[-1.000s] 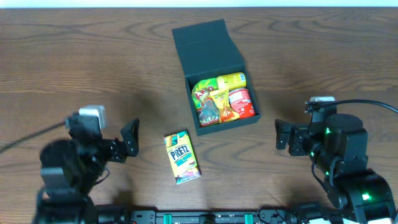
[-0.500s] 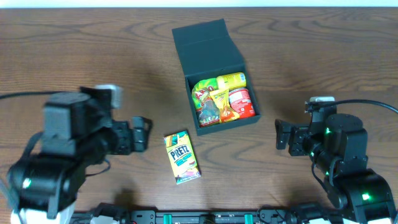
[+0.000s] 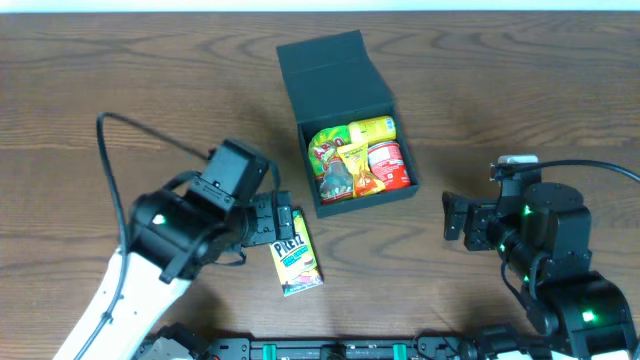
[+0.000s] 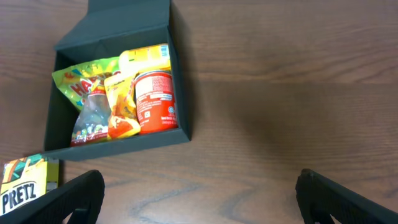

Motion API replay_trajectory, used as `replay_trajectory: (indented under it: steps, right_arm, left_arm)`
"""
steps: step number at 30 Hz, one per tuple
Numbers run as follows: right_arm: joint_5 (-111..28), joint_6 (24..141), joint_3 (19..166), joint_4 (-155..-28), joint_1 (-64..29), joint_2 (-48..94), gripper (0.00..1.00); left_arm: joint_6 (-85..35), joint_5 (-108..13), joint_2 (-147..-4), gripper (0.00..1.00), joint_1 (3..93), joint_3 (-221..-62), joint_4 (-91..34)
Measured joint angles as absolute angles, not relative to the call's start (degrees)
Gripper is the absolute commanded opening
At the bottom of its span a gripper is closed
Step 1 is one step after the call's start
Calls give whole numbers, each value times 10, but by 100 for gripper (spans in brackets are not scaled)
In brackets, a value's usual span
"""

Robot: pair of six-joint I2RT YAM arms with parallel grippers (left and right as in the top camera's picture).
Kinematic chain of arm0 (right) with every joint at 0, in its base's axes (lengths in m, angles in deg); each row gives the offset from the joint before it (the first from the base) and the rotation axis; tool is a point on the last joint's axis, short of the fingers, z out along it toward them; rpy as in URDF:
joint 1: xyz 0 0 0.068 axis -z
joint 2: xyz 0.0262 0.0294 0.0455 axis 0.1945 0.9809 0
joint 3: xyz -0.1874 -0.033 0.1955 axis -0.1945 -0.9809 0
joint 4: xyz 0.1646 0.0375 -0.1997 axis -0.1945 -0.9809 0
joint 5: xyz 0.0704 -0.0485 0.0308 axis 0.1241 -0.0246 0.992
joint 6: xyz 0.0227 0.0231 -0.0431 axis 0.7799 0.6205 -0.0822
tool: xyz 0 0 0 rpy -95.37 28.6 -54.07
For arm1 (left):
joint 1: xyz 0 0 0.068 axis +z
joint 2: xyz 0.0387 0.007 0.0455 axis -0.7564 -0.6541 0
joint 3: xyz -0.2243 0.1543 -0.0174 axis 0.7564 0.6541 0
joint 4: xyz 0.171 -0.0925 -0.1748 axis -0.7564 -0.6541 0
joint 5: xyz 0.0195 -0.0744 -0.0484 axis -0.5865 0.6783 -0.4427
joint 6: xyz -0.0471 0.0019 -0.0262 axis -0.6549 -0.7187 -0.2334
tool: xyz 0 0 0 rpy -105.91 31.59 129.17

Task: Pack container
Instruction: 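Move the left gripper down onto the green Pretz pack, then close the left gripper on the Pretz pack and lift it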

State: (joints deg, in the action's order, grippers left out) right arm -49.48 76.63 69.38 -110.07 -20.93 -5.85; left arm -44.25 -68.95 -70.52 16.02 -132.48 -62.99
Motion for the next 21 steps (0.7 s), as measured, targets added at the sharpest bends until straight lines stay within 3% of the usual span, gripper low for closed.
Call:
replay_trajectory:
  steps: [7, 12, 21]
  right_arm:
    - [-495, 766, 694, -1101, -209, -59, 99]
    - [-495, 766, 694, -1101, -209, -59, 99]
    - [-495, 766, 694, -1101, -209, -59, 99]
  left_arm:
    - [-595, -703, -709, 95, 160, -1169, -555]
    - [-613, -662, -709, 95, 154, -1112, -512]
    - [-653, -650, -741, 95, 65, -1097, -474]
